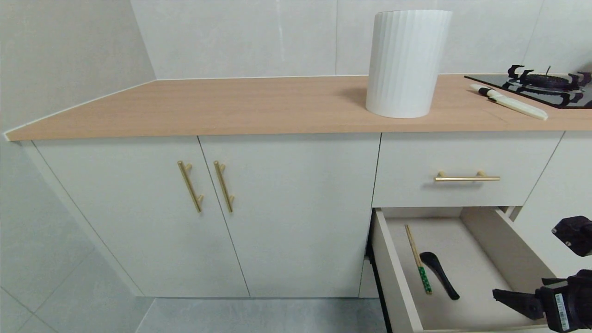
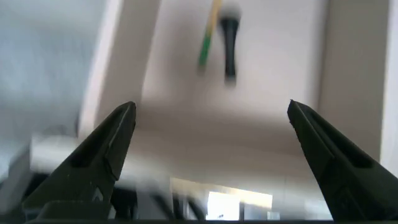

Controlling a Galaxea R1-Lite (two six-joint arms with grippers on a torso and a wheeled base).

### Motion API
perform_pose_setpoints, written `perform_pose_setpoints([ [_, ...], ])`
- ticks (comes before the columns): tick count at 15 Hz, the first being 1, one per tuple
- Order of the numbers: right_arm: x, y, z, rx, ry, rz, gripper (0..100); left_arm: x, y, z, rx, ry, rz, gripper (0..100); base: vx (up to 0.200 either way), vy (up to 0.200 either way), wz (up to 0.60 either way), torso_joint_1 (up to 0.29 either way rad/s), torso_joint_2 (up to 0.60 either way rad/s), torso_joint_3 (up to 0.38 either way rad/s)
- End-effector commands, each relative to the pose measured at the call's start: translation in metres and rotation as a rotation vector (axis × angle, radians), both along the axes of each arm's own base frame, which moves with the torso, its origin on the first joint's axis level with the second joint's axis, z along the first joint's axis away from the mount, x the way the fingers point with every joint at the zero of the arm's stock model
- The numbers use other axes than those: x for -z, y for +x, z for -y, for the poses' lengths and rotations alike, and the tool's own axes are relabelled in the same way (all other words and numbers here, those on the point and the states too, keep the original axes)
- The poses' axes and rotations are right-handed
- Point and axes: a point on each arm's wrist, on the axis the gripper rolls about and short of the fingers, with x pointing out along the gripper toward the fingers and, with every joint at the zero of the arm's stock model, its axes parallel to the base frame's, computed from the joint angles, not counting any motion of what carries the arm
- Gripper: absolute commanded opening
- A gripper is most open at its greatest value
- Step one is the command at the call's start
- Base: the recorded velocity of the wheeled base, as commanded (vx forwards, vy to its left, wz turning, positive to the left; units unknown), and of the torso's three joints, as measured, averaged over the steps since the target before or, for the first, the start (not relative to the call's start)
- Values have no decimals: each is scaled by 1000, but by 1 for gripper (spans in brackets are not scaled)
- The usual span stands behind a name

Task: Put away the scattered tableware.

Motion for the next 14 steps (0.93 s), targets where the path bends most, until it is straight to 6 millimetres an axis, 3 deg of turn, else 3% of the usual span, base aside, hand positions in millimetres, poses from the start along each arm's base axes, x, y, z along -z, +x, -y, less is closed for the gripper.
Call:
perform_pose_setpoints([
  [1, -1, -4, 1, -2, -1, 2, 100, 0, 0, 0, 0, -1, 0, 100, -200, 0, 0, -2, 2, 7],
  [11, 17, -2, 1, -6, -121, -284, 100, 0, 0, 0, -2, -3, 0, 100, 0, 0, 0, 0, 0, 0],
  [14, 32, 10, -2, -9, -143, -400, 100, 0, 0, 0, -2, -3, 0, 100, 0, 0, 0, 0, 0, 0],
])
